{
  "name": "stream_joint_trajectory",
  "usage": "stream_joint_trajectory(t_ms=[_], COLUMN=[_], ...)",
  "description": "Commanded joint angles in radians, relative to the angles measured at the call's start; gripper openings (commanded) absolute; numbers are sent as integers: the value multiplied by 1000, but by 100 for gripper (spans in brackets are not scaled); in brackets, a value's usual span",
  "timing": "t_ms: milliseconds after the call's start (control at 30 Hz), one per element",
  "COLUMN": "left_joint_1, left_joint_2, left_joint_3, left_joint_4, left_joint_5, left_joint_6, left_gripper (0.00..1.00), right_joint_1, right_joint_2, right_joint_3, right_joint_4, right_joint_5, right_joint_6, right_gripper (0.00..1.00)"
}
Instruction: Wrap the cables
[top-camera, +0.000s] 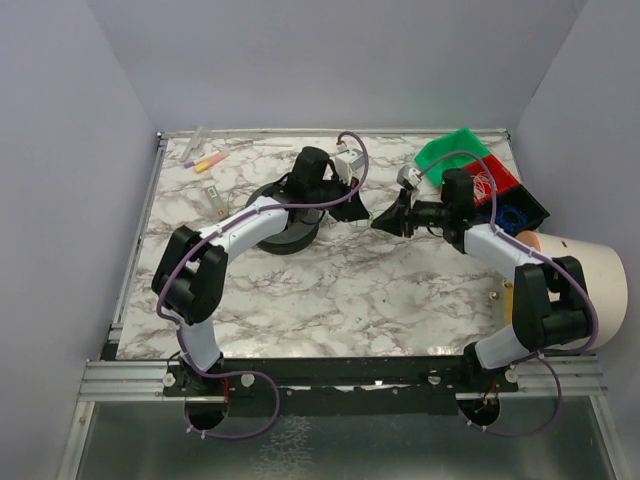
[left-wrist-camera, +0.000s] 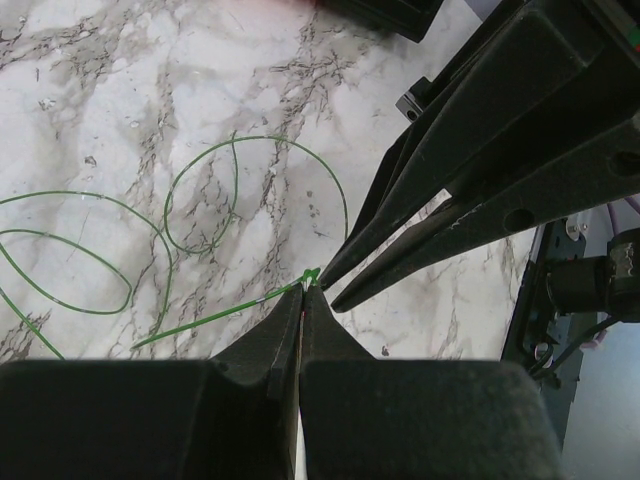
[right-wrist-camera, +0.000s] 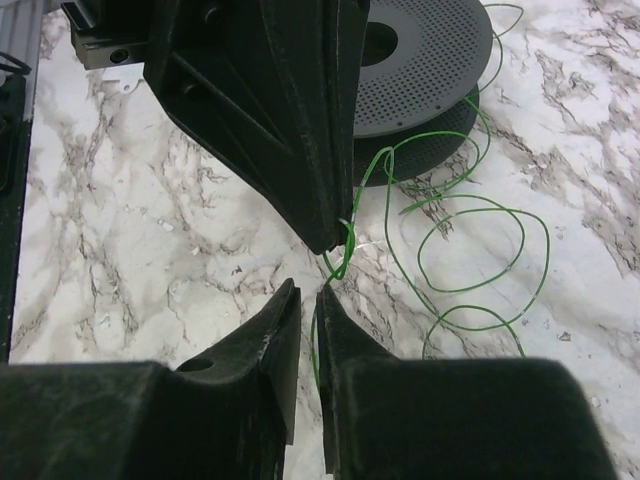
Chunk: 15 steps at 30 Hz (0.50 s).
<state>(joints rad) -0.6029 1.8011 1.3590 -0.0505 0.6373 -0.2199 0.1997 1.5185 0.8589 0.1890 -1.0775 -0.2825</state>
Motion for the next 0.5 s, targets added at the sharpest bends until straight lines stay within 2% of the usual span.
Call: stream_joint_trajectory(t_ms=[0, 333, 467], left_joint_1=[-4, -11, -12], left_joint_2=[-28, -26, -29], left_joint_3=[3, 6, 6], left_joint_4=[-13, -33, -37], left_joint_5=[-2, -5, -11], left_joint_6=[18, 41, 44], left_gripper=[0, 0, 0], right_joint_1=[17, 23, 23], right_joint_2=[-23, -36, -45], right_joint_3=[5, -18, -18], right_joint_4=[-34, 21, 13], right_joint_5=[17, 76, 55], right_joint_6=[-59, -50, -69], right_gripper=[18, 17, 14])
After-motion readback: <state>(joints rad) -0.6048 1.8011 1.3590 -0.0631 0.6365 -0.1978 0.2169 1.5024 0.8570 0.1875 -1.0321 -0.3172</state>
